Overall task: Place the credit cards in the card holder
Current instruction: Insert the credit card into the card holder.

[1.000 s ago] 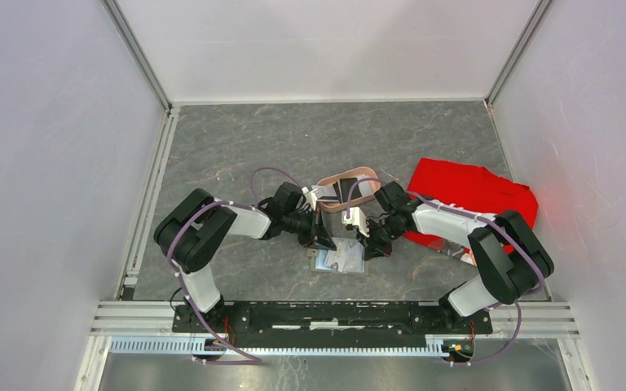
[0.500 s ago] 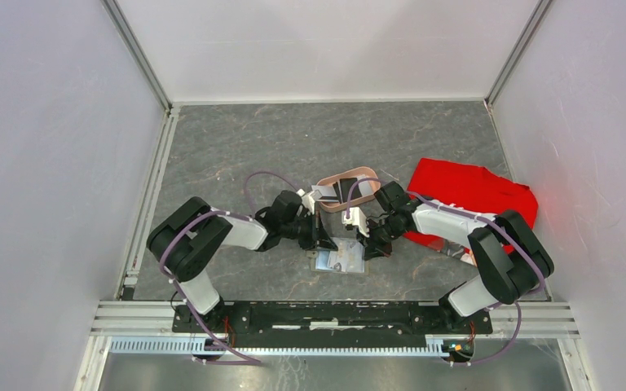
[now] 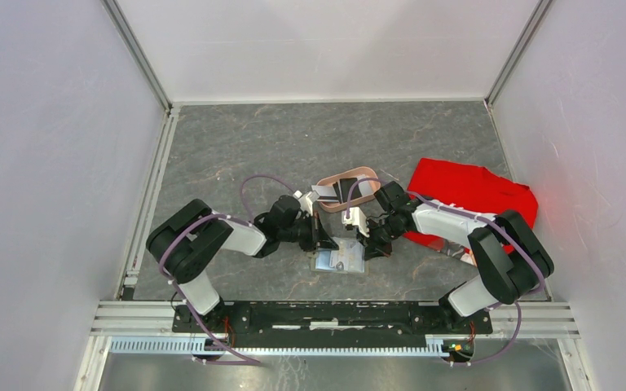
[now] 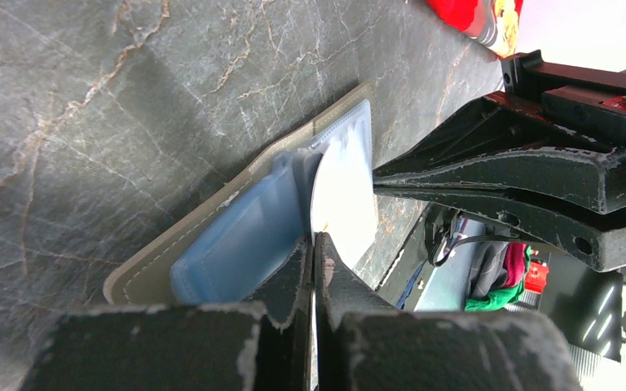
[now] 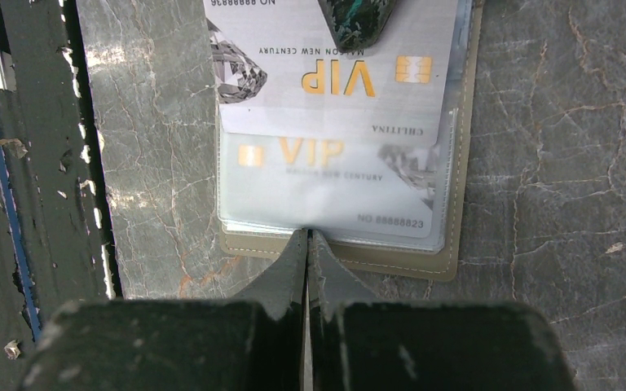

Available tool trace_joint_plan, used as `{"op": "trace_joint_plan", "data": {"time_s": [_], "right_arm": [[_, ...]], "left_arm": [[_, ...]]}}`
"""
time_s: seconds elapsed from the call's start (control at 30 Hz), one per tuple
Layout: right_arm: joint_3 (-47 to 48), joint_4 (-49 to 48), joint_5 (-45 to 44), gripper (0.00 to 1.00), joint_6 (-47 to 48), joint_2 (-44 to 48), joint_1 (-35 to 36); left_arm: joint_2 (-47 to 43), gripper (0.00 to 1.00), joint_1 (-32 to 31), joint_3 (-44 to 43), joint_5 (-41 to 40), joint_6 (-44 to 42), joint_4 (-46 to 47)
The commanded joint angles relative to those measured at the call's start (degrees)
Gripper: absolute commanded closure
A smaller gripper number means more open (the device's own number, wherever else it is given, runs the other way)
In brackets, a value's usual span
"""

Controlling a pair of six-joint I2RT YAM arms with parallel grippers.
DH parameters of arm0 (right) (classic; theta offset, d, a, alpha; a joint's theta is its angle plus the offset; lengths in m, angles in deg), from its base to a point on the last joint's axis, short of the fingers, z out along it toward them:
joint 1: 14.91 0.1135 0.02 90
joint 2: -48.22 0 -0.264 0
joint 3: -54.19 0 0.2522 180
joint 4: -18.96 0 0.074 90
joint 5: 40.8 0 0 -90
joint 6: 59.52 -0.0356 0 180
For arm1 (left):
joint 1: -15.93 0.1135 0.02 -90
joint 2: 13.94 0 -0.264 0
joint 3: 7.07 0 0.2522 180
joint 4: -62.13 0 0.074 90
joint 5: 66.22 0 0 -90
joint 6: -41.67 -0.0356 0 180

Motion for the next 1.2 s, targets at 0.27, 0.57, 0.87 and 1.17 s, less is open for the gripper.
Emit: {"op": "trace_joint_plan", "data": {"time_s": [0.27, 0.57, 0.87, 1.17], "right_arm": [[0.82, -0.66, -2.44, 0.99, 0.63, -0.94, 0.39], [1.37, -0.28, -1.26, 0.95, 0.19, -0.71, 0.25], [1.75, 0.24, 0.72, 0.88, -0.08, 0.69, -1.06], [1.70, 0.66, 1.45, 0.83, 0.28, 1.41, -1.76]], "left_arm": [[2.42, 0.98, -2.88, 2.11, -4.34, 6.75, 8.96], [2.99, 0.86, -3.99, 1.74, -5.76, 8.50, 8.84], [-3.90, 0.58, -3.98, -0.49, -10.49, 3.38, -4.37], [-6.36, 0.49, -3.99, -3.49, -12.25, -0.22, -13.92]]}}
